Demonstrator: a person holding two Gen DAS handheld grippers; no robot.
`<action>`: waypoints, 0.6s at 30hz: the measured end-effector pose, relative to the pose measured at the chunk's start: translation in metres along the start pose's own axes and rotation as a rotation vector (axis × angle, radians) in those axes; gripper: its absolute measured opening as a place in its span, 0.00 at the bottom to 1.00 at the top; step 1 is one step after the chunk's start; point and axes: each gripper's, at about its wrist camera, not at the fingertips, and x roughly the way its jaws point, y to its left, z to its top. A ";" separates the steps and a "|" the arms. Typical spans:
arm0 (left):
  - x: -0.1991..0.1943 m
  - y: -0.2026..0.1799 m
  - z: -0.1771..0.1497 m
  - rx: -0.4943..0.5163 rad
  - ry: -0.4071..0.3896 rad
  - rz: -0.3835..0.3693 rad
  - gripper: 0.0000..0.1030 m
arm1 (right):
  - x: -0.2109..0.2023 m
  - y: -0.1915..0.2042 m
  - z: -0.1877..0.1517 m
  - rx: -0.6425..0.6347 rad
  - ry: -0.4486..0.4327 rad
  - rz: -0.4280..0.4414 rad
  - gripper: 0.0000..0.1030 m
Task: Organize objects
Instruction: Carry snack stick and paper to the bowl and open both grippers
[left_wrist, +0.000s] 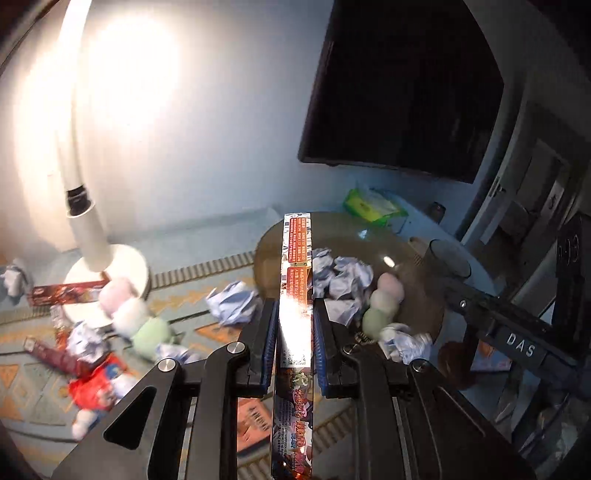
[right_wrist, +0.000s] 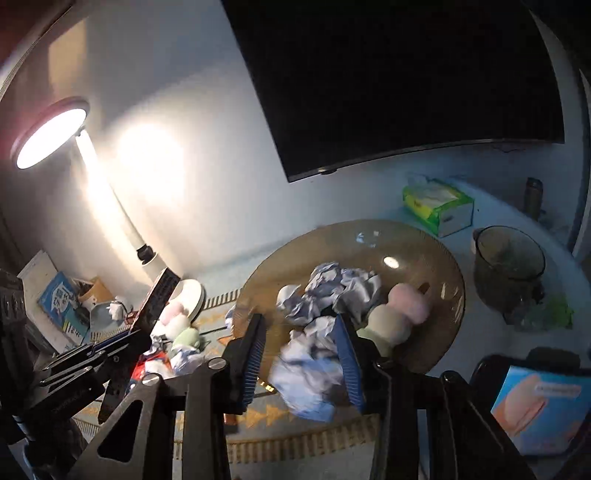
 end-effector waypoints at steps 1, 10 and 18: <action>0.011 -0.004 0.007 -0.002 -0.001 -0.014 0.15 | 0.002 -0.005 0.005 0.008 -0.001 -0.009 0.30; 0.070 -0.027 0.023 0.020 0.025 0.000 0.75 | 0.020 -0.029 0.009 0.039 0.043 0.015 0.49; 0.006 0.008 -0.018 -0.048 0.008 0.034 0.75 | 0.003 -0.008 -0.020 -0.016 0.055 0.058 0.64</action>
